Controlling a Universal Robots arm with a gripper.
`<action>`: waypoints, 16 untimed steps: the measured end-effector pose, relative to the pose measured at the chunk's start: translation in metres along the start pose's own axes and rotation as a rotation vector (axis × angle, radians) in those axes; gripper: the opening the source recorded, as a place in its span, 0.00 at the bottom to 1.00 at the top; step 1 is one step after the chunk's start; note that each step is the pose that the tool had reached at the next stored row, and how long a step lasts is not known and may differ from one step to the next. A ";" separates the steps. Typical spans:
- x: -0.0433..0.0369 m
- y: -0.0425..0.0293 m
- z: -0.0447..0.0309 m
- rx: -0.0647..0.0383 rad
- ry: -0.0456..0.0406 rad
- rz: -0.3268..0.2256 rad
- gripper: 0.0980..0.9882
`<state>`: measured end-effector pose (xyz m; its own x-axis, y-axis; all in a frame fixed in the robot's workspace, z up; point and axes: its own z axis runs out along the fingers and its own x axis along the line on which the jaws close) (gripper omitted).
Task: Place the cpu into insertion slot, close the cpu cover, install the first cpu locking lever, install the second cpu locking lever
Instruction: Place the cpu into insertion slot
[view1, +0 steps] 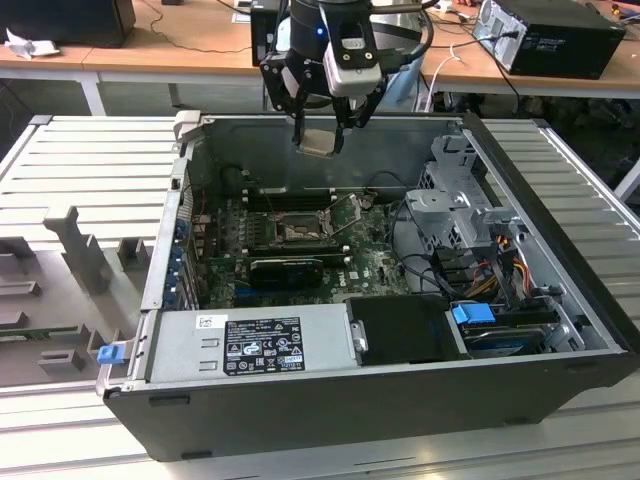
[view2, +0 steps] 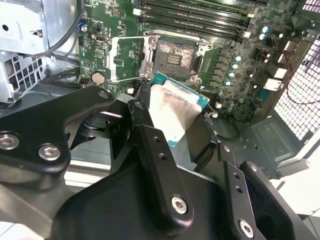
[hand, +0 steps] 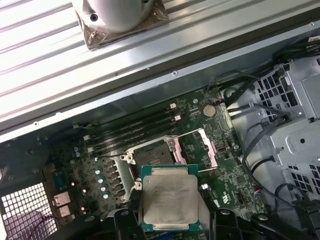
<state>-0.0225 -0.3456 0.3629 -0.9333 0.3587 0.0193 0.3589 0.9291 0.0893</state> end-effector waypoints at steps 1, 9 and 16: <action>0.0000 0.0000 0.0000 0.000 -0.0008 0.008 0.48; 0.0000 0.0000 0.0005 -0.001 -0.0059 0.065 0.48; 0.0000 -0.0001 0.0011 -0.002 -0.0100 0.111 0.48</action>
<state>-0.0225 -0.3456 0.3618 -0.8876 0.4603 0.0193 0.4601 0.8834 0.0893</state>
